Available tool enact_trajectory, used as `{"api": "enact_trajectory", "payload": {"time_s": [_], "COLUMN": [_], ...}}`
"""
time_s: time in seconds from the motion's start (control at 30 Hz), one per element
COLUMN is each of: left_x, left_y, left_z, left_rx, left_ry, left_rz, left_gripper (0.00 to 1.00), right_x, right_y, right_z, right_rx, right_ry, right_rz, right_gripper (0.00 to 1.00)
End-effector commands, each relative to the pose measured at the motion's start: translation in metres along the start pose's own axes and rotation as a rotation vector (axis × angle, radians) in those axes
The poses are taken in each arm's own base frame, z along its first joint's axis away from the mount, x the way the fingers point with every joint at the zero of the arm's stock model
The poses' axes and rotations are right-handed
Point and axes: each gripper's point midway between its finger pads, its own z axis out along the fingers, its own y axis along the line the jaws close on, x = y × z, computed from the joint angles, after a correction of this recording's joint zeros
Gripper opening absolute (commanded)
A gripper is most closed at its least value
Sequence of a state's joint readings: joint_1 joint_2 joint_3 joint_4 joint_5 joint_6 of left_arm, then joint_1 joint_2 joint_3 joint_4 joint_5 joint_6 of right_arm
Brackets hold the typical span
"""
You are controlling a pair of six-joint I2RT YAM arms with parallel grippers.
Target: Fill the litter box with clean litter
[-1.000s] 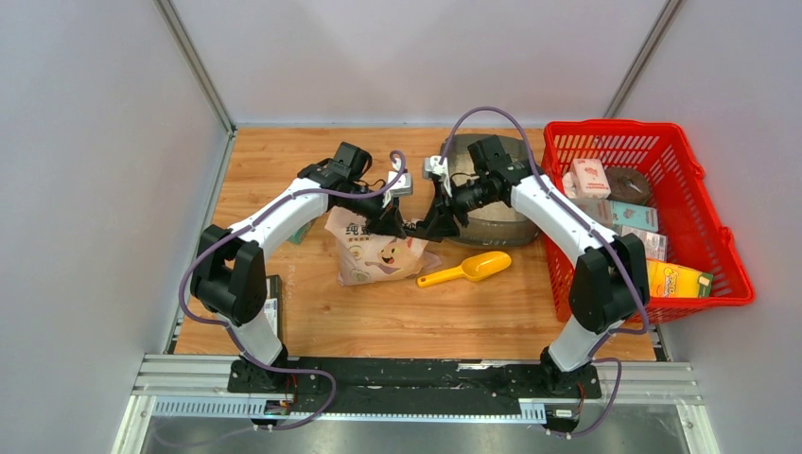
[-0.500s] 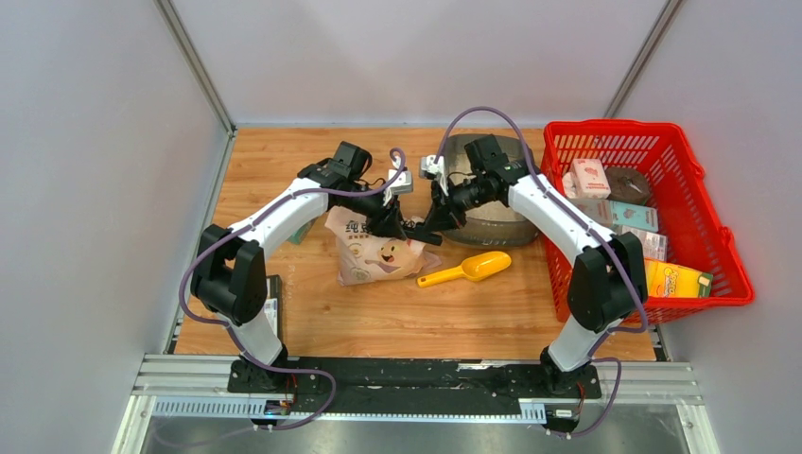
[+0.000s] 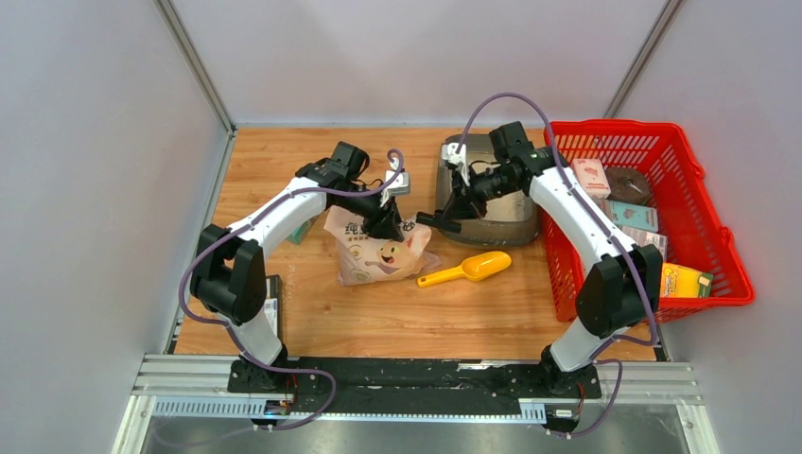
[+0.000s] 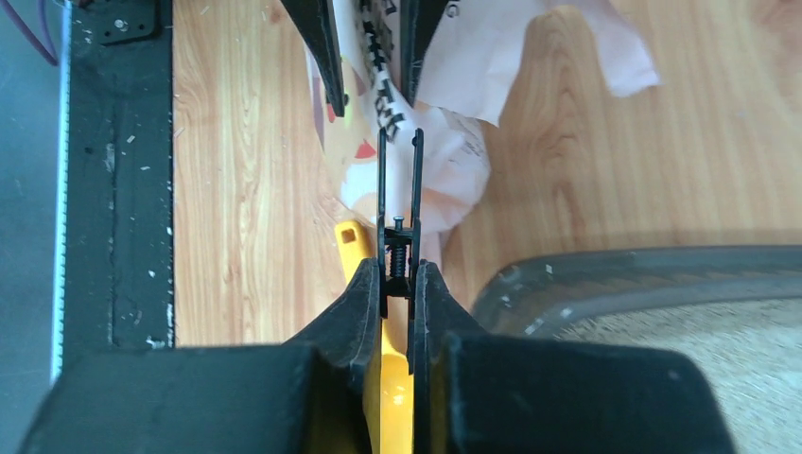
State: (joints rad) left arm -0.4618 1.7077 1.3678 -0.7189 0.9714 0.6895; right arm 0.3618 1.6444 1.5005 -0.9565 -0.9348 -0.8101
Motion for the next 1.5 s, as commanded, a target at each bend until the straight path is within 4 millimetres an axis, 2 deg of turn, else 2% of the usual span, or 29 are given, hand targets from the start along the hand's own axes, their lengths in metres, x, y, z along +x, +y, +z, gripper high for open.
{"api": "enact_trajectory", "payload": {"time_s": [0.0,0.13,0.2,0.23,0.27,0.3,0.33,0.43,0.53,0.6,0.63,0.67,0.77,0.83,0.9,0.93,0.97,1.0,1.03,1.07,1.2,1.23,1.27,1.47], "left_x": [-0.015,-0.021,-0.025,-0.027,-0.026,-0.032,-0.034,-0.036,-0.044,-0.058,-0.060,-0.071,-0.084,-0.090,-0.083,-0.090,-0.080,-0.080,-0.084,-0.078,-0.075,-0.079,-0.073,-0.067], "left_y": [0.005,0.015,0.023,0.025,0.023,0.029,0.031,0.042,0.049,0.050,0.049,0.047,0.038,0.030,0.012,0.008,0.004,0.001,0.000,0.001,0.000,-0.001,-0.001,-0.002], "left_z": [-0.003,-0.003,-0.003,-0.003,-0.004,-0.005,-0.006,-0.012,-0.024,-0.040,-0.045,-0.056,-0.068,-0.068,-0.053,-0.052,-0.040,-0.036,-0.034,-0.026,-0.013,-0.012,-0.009,-0.007], "left_rx": [-0.007,-0.046,-0.081,-0.102,-0.113,-0.147,-0.172,-0.267,-0.362,-0.434,-0.459,-0.504,-0.529,-0.490,-0.350,-0.315,-0.236,-0.201,-0.181,-0.150,-0.106,-0.098,-0.079,-0.070], "left_ry": [-0.040,-0.055,-0.060,-0.069,-0.077,-0.091,-0.093,-0.099,-0.102,-0.121,-0.121,-0.139,-0.154,-0.163,-0.161,-0.172,-0.167,-0.169,-0.172,-0.163,-0.152,-0.153,-0.137,-0.111], "left_rz": [0.054,0.052,0.069,0.060,0.078,0.123,0.129,0.157,0.208,0.273,0.293,0.332,0.411,0.453,0.441,0.432,0.371,0.346,0.341,0.315,0.318,0.326,0.298,0.272], "left_gripper": [0.43,0.38,0.40,0.46,0.48,0.51,0.60,0.70,0.74,0.74,0.74,0.75,0.75,0.73,0.70,0.69,0.68,0.66,0.66,0.66,0.68,0.68,0.68,0.68], "right_x": [-0.024,-0.023,-0.022,-0.022,-0.022,-0.022,-0.022,-0.024,-0.023,-0.022,-0.023,-0.023,-0.021,-0.020,-0.019,-0.020,-0.020,-0.020,-0.020,-0.019,-0.016,-0.015,-0.015,-0.012], "right_y": [0.007,0.003,0.000,-0.001,-0.003,-0.005,-0.007,-0.010,-0.012,-0.013,-0.014,-0.014,-0.018,-0.021,-0.022,-0.024,-0.024,-0.025,-0.027,-0.027,-0.027,-0.027,-0.027,-0.028], "right_z": [-0.031,-0.032,-0.031,-0.031,-0.031,-0.030,-0.030,-0.031,-0.035,-0.036,-0.038,-0.038,-0.039,-0.039,-0.040,-0.040,-0.040,-0.041,-0.042,-0.042,-0.045,-0.046,-0.047,-0.049], "right_rx": [0.044,0.048,0.046,0.048,0.055,0.056,0.059,0.068,0.081,0.090,0.100,0.105,0.122,0.134,0.144,0.151,0.156,0.161,0.169,0.175,0.191,0.194,0.199,0.206], "right_ry": [0.000,0.013,0.018,0.021,0.025,0.028,0.028,0.019,0.013,0.015,0.009,0.007,0.003,-0.004,-0.005,-0.008,-0.005,-0.005,-0.007,-0.006,-0.005,-0.003,0.000,0.001], "right_rz": [-0.161,-0.213,-0.222,-0.222,-0.214,-0.206,-0.196,-0.161,-0.148,-0.138,-0.139,-0.132,-0.107,-0.091,-0.082,-0.083,-0.083,-0.084,-0.081,-0.072,-0.053,-0.052,-0.051,-0.037], "right_gripper": [0.00,0.00,0.00,0.00,0.00,0.00,0.00,0.00,0.00,0.00,0.00,0.00,0.00,0.00,0.00,0.00,0.00,0.00,0.00,0.00,0.00,0.00,0.00,0.00]}}
